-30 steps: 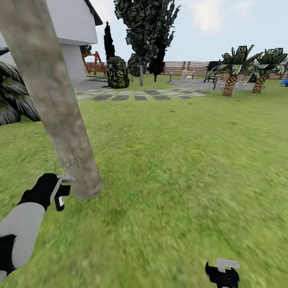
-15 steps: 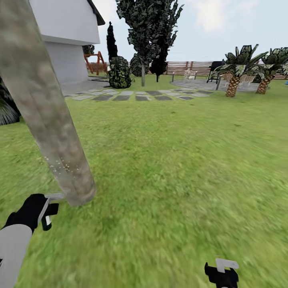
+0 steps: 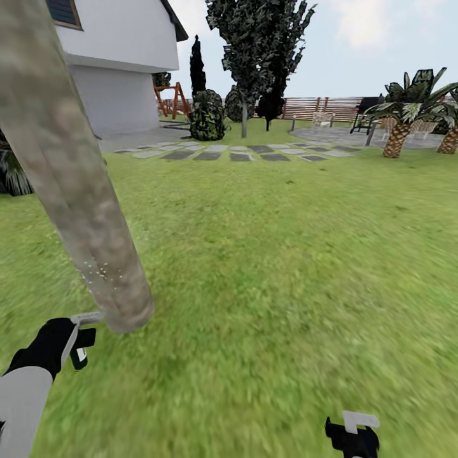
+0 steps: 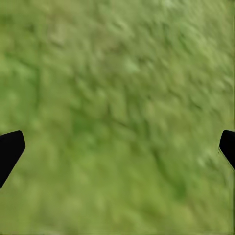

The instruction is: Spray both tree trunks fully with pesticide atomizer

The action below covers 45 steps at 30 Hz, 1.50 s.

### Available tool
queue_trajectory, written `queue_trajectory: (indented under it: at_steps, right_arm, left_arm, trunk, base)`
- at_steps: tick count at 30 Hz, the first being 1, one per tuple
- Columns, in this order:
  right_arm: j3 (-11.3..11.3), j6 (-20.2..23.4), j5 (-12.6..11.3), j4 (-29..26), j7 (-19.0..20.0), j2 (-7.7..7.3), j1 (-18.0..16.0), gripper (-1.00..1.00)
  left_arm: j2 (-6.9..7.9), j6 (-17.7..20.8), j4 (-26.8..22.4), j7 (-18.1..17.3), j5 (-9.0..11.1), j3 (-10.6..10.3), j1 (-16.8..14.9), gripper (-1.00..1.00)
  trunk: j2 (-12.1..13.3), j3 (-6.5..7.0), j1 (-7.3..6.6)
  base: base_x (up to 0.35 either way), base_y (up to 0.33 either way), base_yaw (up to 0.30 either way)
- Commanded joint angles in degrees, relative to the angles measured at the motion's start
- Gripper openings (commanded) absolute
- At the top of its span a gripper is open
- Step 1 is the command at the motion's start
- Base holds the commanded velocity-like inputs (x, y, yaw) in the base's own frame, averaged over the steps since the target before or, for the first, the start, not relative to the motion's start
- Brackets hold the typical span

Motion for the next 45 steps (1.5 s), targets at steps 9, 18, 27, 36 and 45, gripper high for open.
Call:
queue_trajectory:
  at_steps: [9, 18, 27, 36, 45]
  right_arm:
    - [-0.40, -0.23, 0.61, 0.12, -0.19, 0.00, -0.05, 1.00]
    - [-0.41, -0.21, 0.59, 0.12, -0.19, 0.08, -0.05, 1.00]
    - [-0.40, -0.18, 0.60, 0.12, -0.19, 0.05, -0.05, 1.00]
    - [-0.40, -0.21, 0.61, 0.12, -0.19, 0.08, -0.06, 1.00]
    - [-0.40, -0.23, 0.61, 0.12, -0.19, 0.08, -0.04, 1.00]
  left_arm:
    - [-0.15, -0.11, 0.51, -0.41, -0.77, 0.25, -0.03, -1.00]
    - [-0.33, -0.19, 0.61, -0.32, -0.77, 0.16, -0.03, -1.00]
    - [-0.34, -0.26, 0.61, -0.32, -0.76, 0.16, -0.04, -1.00]
    - [-0.34, -0.28, 0.61, -0.32, -0.74, 0.16, -0.04, -1.00]
    - [-0.34, -0.28, 0.61, -0.32, -0.69, 0.16, -0.03, -1.00]
  trunk:
    - [-0.02, -0.05, 0.01]
    - [-0.02, -0.05, 0.01]
    - [-0.02, -0.05, 0.01]
    - [-0.02, -0.05, 0.01]
    - [-0.02, -0.05, 0.01]
  base:
    - [0.132, -0.251, 0.139]
    - [0.109, -0.268, 0.241]
    - [0.148, -0.268, 0.015]
    - [0.149, -0.268, 0.033]
    - [0.149, -0.269, 0.244]
